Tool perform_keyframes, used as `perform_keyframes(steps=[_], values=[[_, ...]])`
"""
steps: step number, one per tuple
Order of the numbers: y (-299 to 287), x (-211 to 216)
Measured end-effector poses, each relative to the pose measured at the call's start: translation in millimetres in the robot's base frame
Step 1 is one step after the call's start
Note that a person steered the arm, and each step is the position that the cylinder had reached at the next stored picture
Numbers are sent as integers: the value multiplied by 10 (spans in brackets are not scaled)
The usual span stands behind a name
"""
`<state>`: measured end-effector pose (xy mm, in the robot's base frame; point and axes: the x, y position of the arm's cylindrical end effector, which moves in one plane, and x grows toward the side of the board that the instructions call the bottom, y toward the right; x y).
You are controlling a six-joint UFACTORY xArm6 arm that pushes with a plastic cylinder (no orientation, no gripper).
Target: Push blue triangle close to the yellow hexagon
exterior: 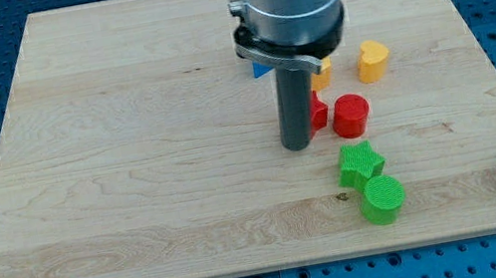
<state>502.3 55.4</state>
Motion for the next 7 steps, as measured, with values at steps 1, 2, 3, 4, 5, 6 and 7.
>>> perform_keyframes(steps=[1,2,3,4,5,6,7], values=[[216,122],[224,229],[-23,528],[-345,803],[-669,733],[-966,480],[-1213,140]])
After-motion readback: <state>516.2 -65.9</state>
